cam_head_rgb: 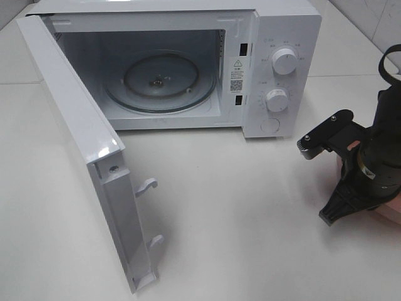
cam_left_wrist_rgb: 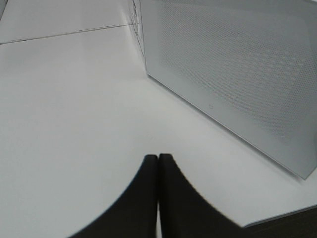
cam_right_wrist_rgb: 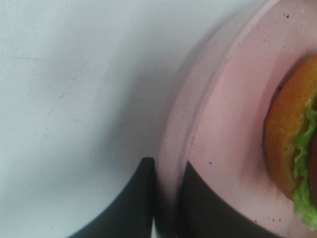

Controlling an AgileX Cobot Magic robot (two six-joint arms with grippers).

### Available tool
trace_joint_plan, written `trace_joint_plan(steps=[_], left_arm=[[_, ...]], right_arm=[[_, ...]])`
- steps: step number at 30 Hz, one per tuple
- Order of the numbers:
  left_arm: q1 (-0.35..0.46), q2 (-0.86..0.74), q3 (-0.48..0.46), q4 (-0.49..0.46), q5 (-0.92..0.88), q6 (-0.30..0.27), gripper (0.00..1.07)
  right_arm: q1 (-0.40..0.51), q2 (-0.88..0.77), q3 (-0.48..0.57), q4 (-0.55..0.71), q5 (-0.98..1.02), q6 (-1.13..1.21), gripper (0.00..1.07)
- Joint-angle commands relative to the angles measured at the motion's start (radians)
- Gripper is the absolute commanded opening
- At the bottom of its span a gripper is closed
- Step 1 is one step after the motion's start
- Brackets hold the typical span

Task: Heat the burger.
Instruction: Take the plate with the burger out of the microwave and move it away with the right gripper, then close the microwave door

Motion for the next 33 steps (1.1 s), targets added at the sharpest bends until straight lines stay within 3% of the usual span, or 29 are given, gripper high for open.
trace_joint_plan(steps=[1, 2, 3, 4, 5, 6, 14, 18, 25, 31, 33], left_arm=[[0.002, -0.02, 0.002, 0.0, -0.016, 0.0, 0.0], [0.002, -0.02, 0.002, 0.0, -0.016, 0.0, 0.0], [0.002, -0.02, 0.002, 0.0, -0.016, 0.0, 0.0], [0.002, -0.02, 0.002, 0.0, -0.016, 0.0, 0.0], [0.002, -0.02, 0.002, 0.0, -0.016, 0.0, 0.0], [0.002, -0.02, 0.002, 0.0, -0.016, 0.0, 0.0], [0.002, -0.02, 0.002, 0.0, -0.016, 0.0, 0.0], [0.002, -0.02, 0.002, 0.0, -0.016, 0.0, 0.0], [0.002, -0.02, 0.002, 0.0, -0.016, 0.0, 0.0], [0.002, -0.02, 0.002, 0.0, -0.016, 0.0, 0.0], [0.002, -0.02, 0.002, 0.0, -0.016, 0.0, 0.0]], right_arm=[[-0.005, 0.003, -0.008, 0.047, -0.051, 0.006, 0.23], [-0.005, 0.003, -0.008, 0.047, -0.051, 0.006, 0.23], [-0.005, 0.003, -0.008, 0.08, -0.066, 0.005, 0.34], [-0.005, 0.003, -0.008, 0.08, -0.066, 0.005, 0.34], [-0.005, 0.003, -0.008, 0.108, -0.077, 0.005, 0.44], [-0.005, 0.003, -0.009, 0.113, -0.079, 0.006, 0.47], [-0.004, 0.003, -0.065, 0.262, -0.007, 0.01, 0.63], [-0.004, 0.003, -0.151, 0.37, 0.127, 0.001, 0.77], [-0.005, 0.003, -0.278, 0.513, 0.259, -0.123, 0.79], [-0.007, 0.003, -0.346, 0.55, 0.344, -0.186, 0.79], [-0.057, -0.001, -0.384, 0.613, 0.402, -0.228, 0.78]])
